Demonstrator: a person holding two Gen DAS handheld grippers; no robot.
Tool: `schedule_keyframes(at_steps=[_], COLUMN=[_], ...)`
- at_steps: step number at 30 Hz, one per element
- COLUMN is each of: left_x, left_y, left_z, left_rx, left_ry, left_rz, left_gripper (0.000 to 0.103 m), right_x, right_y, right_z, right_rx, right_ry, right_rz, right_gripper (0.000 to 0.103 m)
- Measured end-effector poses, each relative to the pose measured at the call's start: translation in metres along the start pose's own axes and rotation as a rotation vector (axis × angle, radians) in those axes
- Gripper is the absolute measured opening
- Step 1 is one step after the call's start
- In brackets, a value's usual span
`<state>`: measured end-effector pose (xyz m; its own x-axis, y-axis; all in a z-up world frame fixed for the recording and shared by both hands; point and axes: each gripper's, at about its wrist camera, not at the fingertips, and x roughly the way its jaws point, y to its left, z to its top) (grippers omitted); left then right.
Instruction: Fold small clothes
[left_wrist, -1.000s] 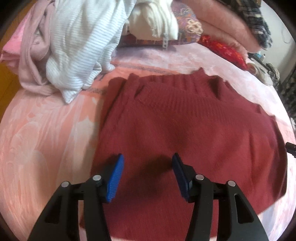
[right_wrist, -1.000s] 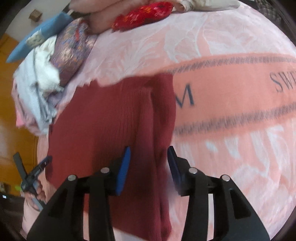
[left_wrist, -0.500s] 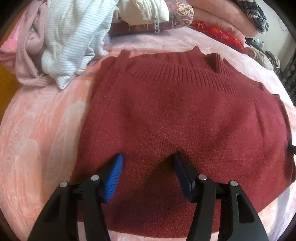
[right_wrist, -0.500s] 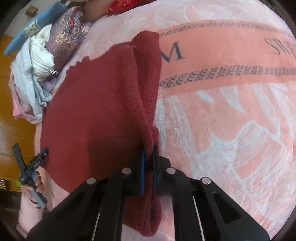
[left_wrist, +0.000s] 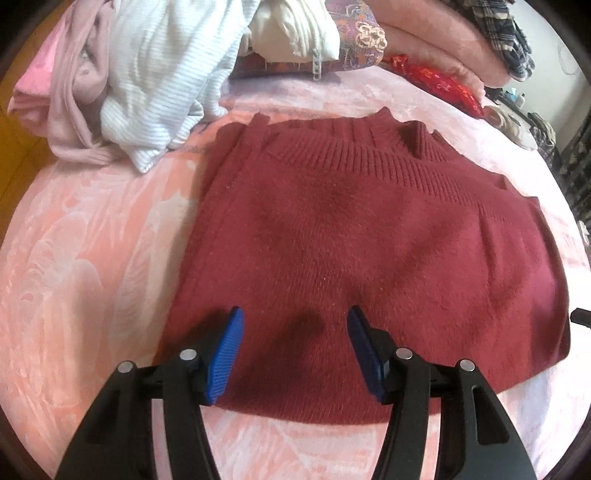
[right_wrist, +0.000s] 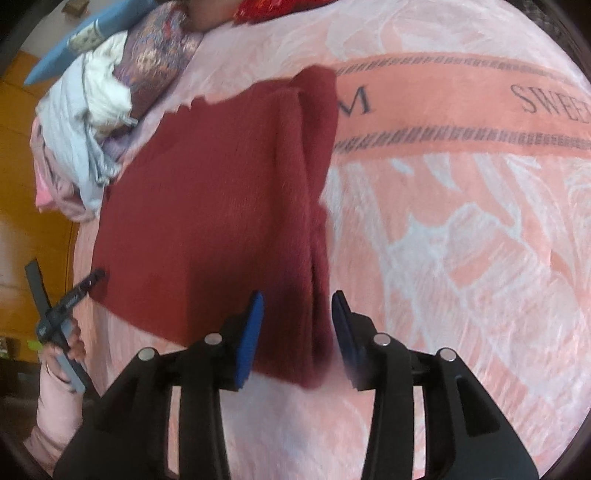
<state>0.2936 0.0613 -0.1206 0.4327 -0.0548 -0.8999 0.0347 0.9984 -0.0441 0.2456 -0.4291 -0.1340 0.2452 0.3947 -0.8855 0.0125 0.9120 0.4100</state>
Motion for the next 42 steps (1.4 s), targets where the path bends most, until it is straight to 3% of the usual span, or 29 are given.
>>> schedule_keyframes(at_steps=[3,12,15,19,22,27,42], left_x=[0.002,0.018,0.024,0.03,0.032,0.033,0.038], left_y=[0.003,0.015,0.018,0.021,0.018,0.022,0.014], left_z=[-0.001,-0.009,-0.009,-0.008,-0.009,-0.009,-0.011], left_rx=[0.006,-0.007,-0.012,-0.033,-0.009,0.007,0.046], left_ry=[0.012,0.061,0.074,0.087,0.093,0.101,0.082], left_rz=[0.006,-0.016,-0.029,-0.041,-0.033,-0.064,-0.021], left_gripper=[0.059,0.059,0.059,0.06,0.061,0.061,0.063], right_x=[0.006,0.034,0.033,0.034,0.032,0.035,0.048], right_y=[0.0,-0.012,-0.014,-0.017,-0.013,0.003,0.003], right_z=[-0.002,-0.009,-0.012,-0.017,-0.018,-0.02,-0.01], right_rx=[0.002,0.077,0.089,0.104,0.1,0.045,0.16], right_ry=[0.031,0.08,0.067,0.077,0.072,0.066,0.083], right_rz=[-0.001,0.042,0.053,0.072,0.062,-0.03,-0.087], right_gripper=[0.046,0.046,0.038,0.016,0.01,0.009,0.01])
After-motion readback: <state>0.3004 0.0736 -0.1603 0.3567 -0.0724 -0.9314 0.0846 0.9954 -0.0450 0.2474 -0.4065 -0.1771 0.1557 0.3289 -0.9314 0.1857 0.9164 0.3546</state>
